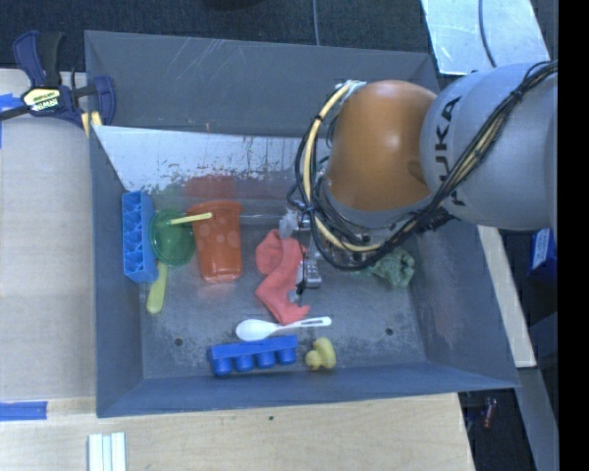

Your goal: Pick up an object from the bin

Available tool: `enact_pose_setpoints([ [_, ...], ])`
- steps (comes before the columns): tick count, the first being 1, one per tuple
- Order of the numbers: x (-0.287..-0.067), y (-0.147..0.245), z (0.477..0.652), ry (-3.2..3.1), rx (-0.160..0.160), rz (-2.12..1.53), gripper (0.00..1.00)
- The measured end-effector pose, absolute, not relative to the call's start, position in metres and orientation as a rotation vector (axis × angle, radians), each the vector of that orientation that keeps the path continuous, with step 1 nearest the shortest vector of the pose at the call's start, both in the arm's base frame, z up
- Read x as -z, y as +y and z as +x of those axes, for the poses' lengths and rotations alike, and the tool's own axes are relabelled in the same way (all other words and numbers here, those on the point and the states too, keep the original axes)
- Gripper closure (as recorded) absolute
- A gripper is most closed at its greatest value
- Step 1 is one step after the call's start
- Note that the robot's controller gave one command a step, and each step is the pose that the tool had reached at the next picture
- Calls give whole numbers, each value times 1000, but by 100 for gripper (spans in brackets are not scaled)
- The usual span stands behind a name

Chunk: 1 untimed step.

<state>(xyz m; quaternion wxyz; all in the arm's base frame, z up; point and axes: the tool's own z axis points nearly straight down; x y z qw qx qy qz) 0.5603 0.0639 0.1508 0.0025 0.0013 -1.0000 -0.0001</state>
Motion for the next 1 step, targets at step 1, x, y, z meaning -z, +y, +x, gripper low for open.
enact_pose_setpoints([
  [1, -155, 64, 562, -3145, 1, 1, 0],
])
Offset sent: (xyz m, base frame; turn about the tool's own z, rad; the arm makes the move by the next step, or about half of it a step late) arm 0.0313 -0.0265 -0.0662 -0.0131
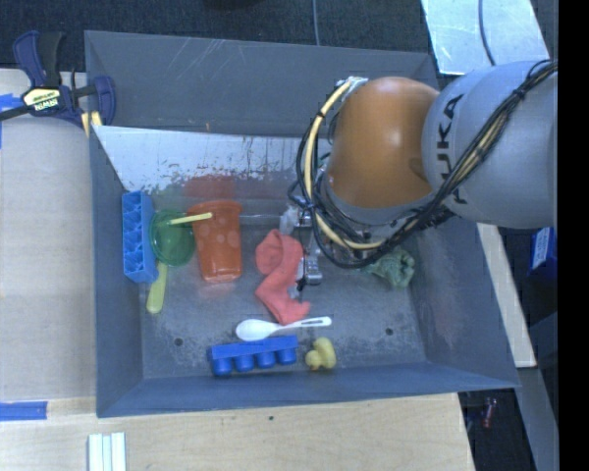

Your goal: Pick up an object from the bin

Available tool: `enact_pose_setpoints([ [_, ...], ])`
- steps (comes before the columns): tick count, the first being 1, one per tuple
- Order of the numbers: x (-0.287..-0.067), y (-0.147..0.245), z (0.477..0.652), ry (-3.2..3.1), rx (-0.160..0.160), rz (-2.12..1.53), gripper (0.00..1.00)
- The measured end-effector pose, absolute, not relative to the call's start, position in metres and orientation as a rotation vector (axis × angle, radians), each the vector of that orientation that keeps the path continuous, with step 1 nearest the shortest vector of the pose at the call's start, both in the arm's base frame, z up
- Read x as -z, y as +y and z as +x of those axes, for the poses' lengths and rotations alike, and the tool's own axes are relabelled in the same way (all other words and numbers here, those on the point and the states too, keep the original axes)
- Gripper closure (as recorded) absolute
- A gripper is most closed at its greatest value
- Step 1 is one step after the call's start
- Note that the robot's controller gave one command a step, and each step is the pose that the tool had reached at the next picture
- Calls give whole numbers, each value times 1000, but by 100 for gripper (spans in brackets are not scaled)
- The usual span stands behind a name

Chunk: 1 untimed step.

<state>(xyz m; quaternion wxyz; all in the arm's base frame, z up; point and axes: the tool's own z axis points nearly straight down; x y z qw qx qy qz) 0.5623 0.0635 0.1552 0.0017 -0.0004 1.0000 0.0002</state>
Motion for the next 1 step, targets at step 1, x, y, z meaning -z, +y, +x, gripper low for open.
enact_pose_setpoints([
  [1, -96, 41, 591, 3133, -1, -23, 0],
])
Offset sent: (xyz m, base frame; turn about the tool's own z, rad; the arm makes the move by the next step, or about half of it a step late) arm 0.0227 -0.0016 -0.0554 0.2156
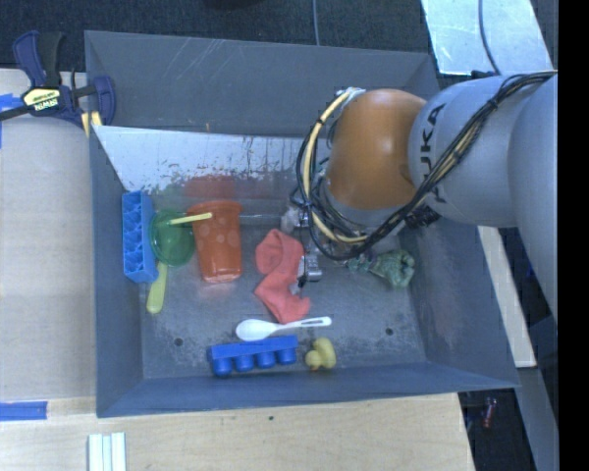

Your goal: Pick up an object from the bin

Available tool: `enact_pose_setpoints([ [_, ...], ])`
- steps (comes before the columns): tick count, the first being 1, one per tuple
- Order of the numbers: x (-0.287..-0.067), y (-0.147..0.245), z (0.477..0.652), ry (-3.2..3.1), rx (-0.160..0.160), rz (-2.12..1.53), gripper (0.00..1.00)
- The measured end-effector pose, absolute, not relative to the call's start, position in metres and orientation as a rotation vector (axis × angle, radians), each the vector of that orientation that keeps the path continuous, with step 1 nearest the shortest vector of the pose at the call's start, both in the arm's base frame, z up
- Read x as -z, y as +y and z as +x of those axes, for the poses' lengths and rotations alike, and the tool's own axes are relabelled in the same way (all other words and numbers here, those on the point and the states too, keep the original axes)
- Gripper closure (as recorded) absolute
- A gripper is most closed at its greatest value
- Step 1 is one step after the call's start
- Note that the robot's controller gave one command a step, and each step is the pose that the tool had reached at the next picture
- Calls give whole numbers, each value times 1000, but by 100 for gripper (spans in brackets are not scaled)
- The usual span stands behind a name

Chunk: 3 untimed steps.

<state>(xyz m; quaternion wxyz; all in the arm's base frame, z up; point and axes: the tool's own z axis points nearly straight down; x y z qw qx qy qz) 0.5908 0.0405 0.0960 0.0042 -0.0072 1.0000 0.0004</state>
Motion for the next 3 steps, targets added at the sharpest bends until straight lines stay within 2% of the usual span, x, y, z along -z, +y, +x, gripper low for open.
enact_pose_setpoints([
  [1, -100, 62, 586, 3108, -7, 334, 100],
  [2, -100, 62, 586, 3108, -7, 334, 100],
  [3, -160, 61, 588, 3112, -7, 330, 100],
])
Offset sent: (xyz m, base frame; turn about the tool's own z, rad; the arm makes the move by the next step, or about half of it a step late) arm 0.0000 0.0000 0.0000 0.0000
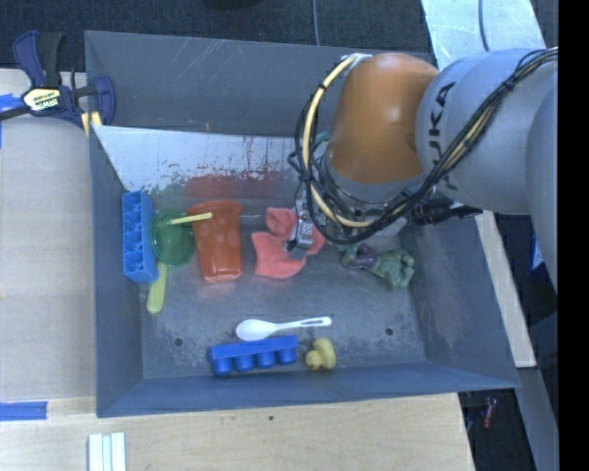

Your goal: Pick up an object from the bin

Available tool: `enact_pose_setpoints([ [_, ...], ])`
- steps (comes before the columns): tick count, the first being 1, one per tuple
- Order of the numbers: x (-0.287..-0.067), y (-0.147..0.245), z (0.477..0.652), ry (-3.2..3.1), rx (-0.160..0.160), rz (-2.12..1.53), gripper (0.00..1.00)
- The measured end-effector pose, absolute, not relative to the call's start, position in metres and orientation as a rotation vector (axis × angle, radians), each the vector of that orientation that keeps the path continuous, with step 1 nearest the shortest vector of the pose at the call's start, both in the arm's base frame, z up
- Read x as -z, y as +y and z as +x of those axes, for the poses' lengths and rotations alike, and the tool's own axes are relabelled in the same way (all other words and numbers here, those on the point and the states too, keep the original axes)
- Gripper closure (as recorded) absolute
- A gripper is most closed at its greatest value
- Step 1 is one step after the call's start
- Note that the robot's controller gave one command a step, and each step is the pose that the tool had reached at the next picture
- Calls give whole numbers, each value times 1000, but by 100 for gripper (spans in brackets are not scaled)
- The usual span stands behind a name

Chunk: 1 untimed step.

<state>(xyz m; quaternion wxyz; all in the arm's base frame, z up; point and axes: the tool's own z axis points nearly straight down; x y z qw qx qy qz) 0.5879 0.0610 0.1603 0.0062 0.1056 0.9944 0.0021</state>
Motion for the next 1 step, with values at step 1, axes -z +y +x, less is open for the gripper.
enact_pose_setpoints([
  [1, -226, 60, 590, 3113, -7, 327, 100],
])
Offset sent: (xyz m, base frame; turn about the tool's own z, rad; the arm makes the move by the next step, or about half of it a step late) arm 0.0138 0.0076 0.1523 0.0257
